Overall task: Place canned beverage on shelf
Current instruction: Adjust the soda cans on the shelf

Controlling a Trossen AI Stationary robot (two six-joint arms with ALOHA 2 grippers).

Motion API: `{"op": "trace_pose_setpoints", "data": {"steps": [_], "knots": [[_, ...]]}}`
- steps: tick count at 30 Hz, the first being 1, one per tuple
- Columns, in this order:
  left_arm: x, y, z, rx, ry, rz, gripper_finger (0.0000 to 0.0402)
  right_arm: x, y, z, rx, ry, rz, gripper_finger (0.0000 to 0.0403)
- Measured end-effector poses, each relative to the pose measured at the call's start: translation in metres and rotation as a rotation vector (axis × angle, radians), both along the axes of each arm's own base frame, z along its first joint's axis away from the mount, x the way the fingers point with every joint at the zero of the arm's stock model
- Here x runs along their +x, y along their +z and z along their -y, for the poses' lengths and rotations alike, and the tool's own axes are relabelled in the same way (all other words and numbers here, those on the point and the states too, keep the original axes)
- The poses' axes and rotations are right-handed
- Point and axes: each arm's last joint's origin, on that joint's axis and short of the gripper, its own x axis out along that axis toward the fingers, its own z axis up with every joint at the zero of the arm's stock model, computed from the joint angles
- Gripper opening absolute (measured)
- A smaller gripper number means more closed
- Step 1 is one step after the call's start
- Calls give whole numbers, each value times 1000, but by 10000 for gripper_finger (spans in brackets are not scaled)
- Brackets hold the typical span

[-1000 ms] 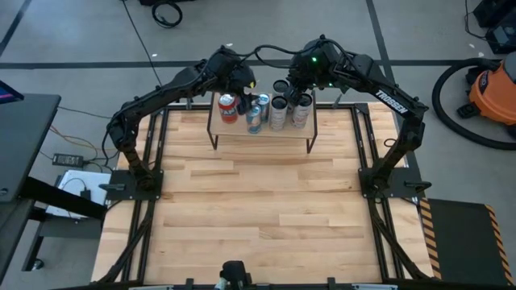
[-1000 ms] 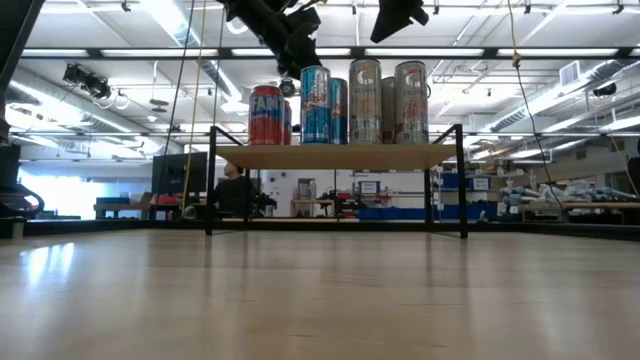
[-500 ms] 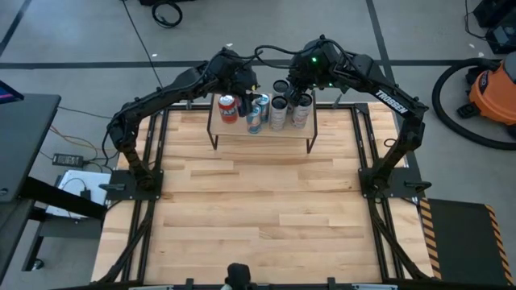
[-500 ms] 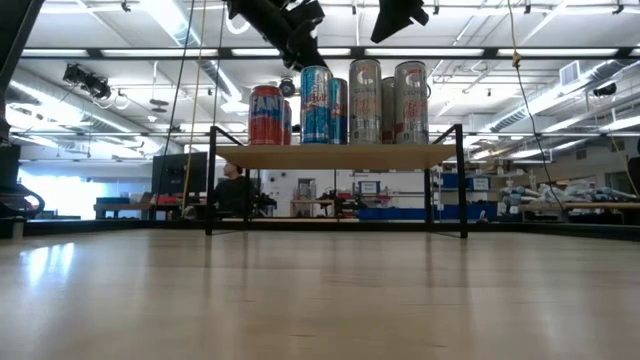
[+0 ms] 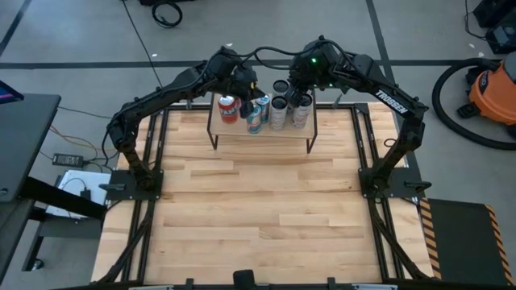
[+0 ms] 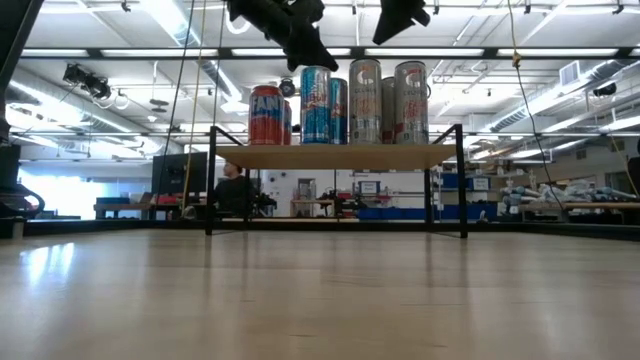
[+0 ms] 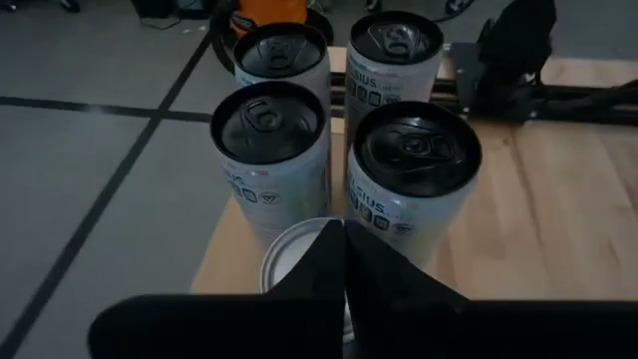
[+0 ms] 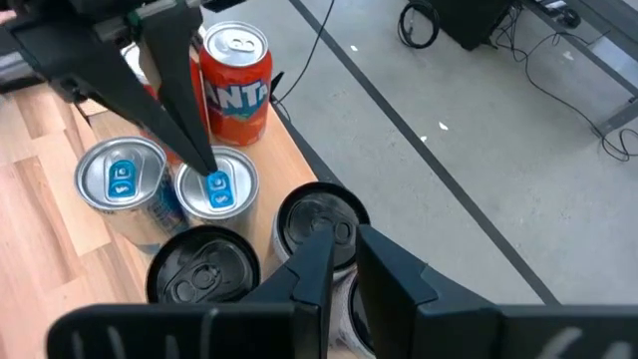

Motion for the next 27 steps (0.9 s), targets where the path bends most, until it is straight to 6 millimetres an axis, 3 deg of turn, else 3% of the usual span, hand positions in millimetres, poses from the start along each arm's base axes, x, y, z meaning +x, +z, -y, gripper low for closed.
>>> {"op": "trace_pose_setpoints", "data": {"steps": [13,27], "knots": [[1,-6,1,-129,-26,-3,1,0,-1,0,3,0,-6,57],[9,-15,-5,-124,-15,-7,0,0,-1,0,5,1,-6,57]]}}
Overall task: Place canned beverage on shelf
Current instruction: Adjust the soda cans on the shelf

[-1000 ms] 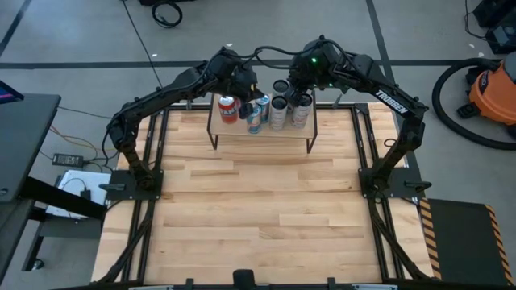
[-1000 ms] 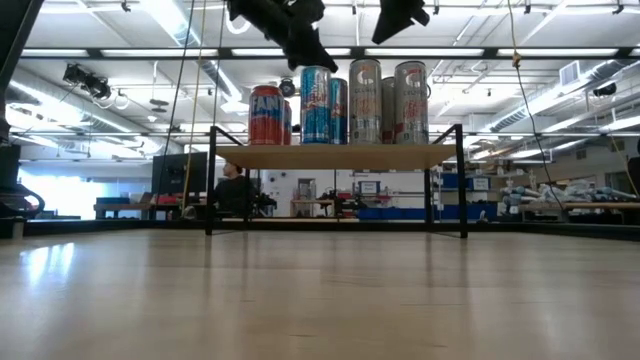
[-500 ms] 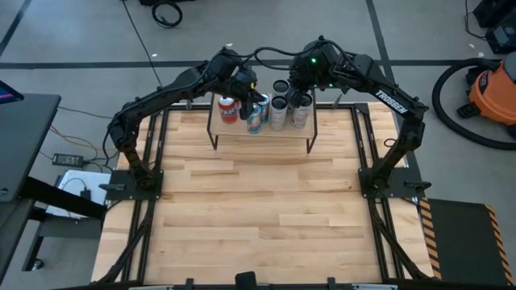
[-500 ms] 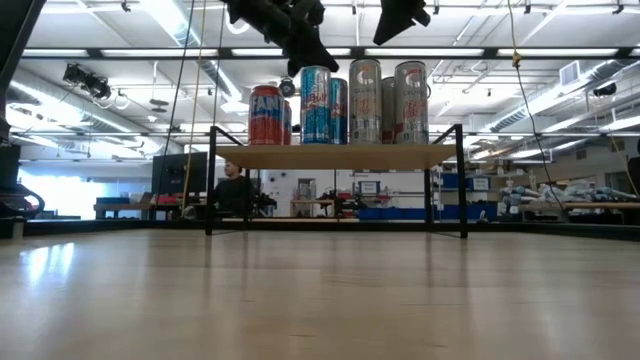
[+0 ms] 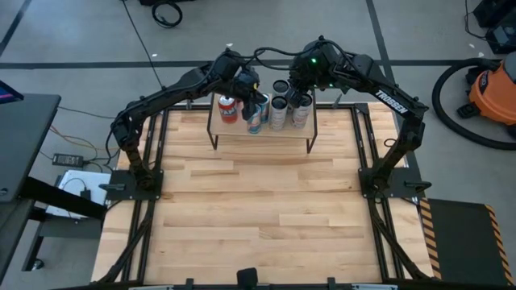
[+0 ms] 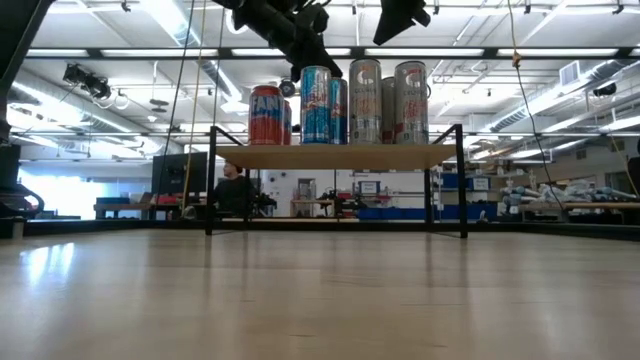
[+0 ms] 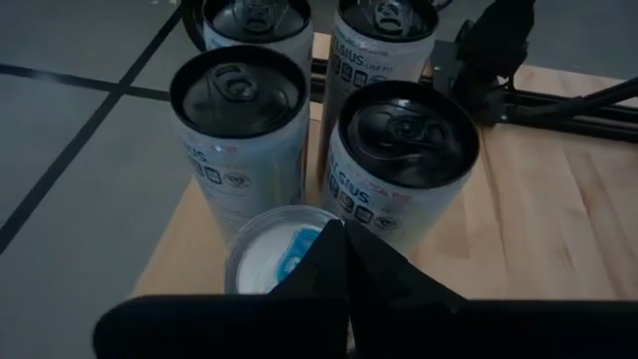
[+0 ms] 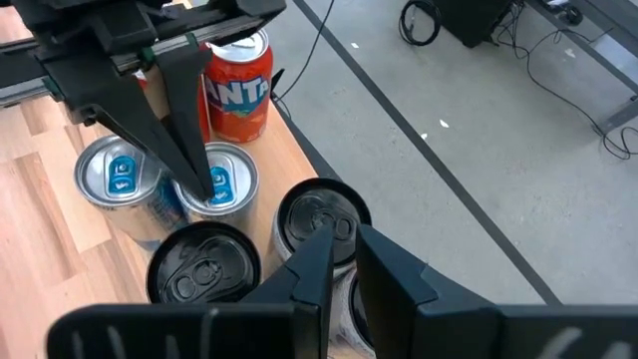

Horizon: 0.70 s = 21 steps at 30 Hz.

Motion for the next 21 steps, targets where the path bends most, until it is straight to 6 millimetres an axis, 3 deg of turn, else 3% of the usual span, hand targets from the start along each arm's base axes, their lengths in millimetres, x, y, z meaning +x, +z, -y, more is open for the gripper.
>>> {"op": "trace_pose_setpoints", "data": {"steps": [21], "knots": [[-10,-8,-18,-50,80,-47,0,0,-1,-1,13,14,-1,57]]}}
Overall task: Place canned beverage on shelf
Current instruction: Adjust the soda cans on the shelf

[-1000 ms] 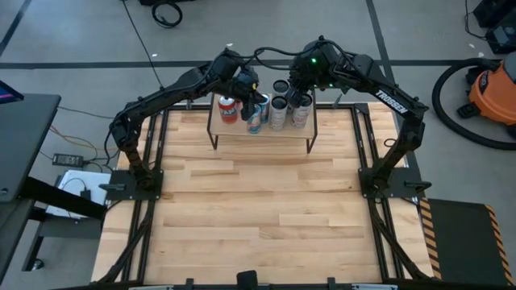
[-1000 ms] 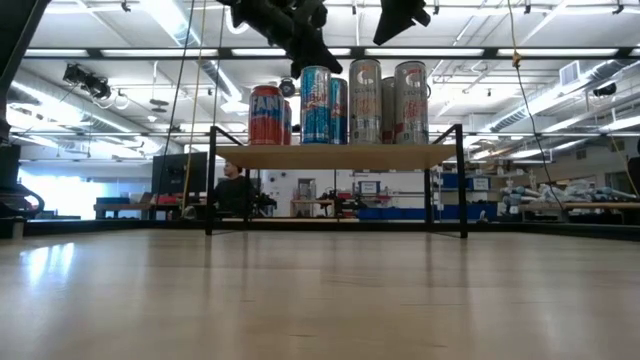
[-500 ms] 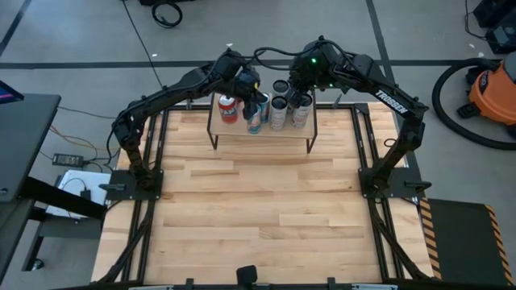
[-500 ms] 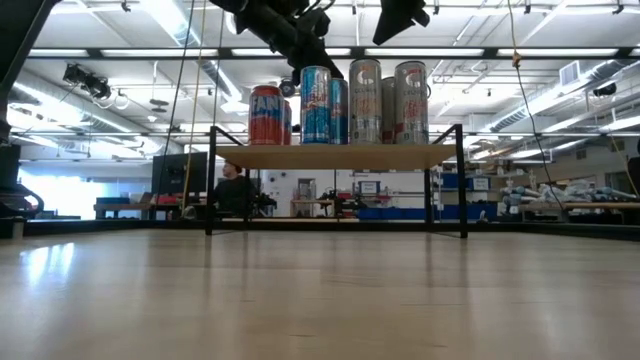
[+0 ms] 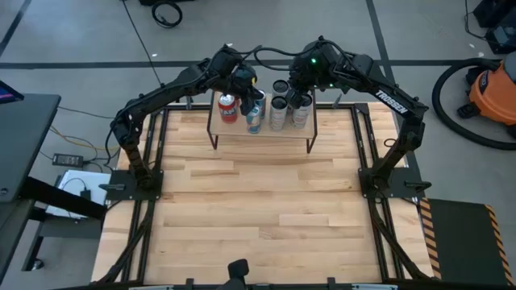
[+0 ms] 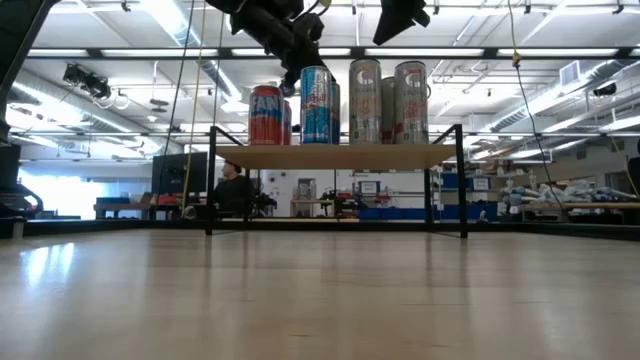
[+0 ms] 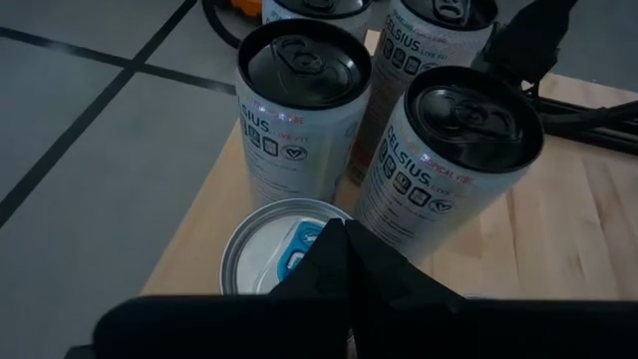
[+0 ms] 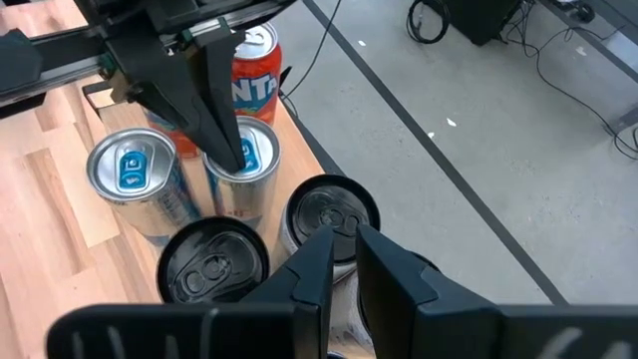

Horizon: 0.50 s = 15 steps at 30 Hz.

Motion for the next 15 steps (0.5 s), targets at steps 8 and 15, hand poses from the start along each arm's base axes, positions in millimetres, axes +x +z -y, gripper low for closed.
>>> {"op": "trace_pose_setpoints", "data": {"steps": [8,15], "knots": [[-1,-1,0,-3,2,-14,0,0,0,0,0,0,0,57],[-7,-3,-7,-19,27,-30,0,0,0,0,0,0,-1,57]]}}
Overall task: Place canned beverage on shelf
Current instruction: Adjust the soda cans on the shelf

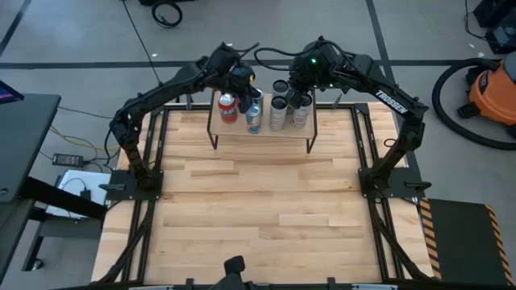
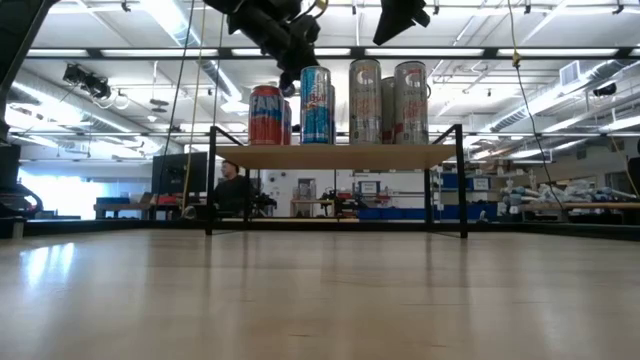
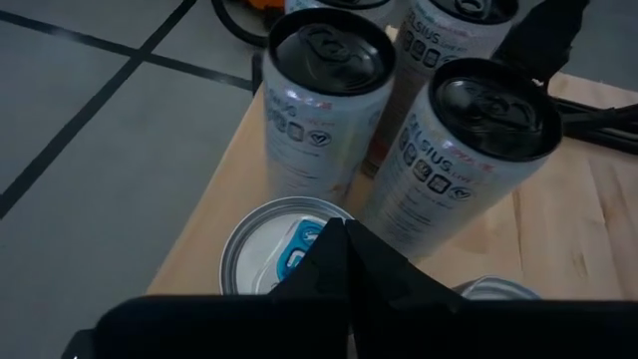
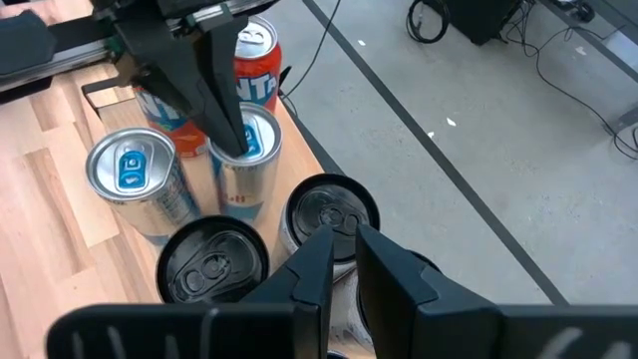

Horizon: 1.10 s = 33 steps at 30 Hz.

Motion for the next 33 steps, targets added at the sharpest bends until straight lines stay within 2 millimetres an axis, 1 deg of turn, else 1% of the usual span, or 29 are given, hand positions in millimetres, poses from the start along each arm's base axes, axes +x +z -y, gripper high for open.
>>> {"op": "trace_pose_setpoints", "data": {"steps": [19,29,33], "knots": [[-2,-2,-3,22,40,-33,0,0,0,0,0,0,-1,57],[-10,13,4,52,42,8,0,0,0,0,1,1,0,57],[-17,20,8,55,42,10,3,1,0,-1,33,41,15,57]]}}
